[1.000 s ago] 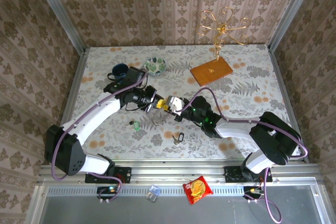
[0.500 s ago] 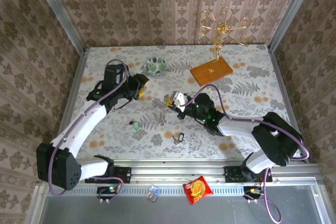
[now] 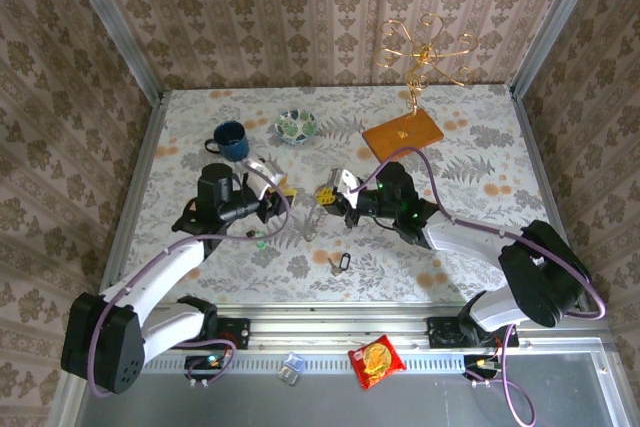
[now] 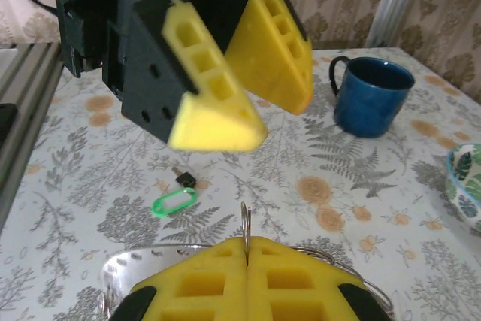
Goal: Put the keys on the keyring
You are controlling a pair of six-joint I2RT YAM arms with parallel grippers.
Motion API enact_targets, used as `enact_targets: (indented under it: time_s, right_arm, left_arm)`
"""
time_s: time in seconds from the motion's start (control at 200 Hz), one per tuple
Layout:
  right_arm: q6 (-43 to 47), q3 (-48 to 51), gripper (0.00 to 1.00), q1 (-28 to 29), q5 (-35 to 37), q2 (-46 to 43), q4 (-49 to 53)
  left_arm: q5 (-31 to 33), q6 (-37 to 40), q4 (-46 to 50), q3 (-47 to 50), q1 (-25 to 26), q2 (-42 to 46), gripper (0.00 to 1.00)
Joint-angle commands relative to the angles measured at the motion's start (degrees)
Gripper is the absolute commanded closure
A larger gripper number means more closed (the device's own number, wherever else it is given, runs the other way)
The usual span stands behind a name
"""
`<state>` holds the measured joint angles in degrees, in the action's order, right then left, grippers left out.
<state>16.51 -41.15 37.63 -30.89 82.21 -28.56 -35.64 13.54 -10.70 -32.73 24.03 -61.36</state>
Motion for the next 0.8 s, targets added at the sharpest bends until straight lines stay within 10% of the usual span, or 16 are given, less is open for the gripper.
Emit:
enact_targets:
  time_s: [0.0, 0.795]
  right_arm:
    - [2.3, -2.8, 1.00, -0.3, -3.9, -2.1, 4.0]
    - [7.4, -5.0, 1.00, 0.5, -5.9, -4.3, 11.1]
  left_arm:
    - [-12.9, 14.3, -2.1, -1.2, 1.0, -2.3, 0.57]
    - [-22.4, 15.7, -3.2, -4.1, 3.6, -8.6, 0.73]
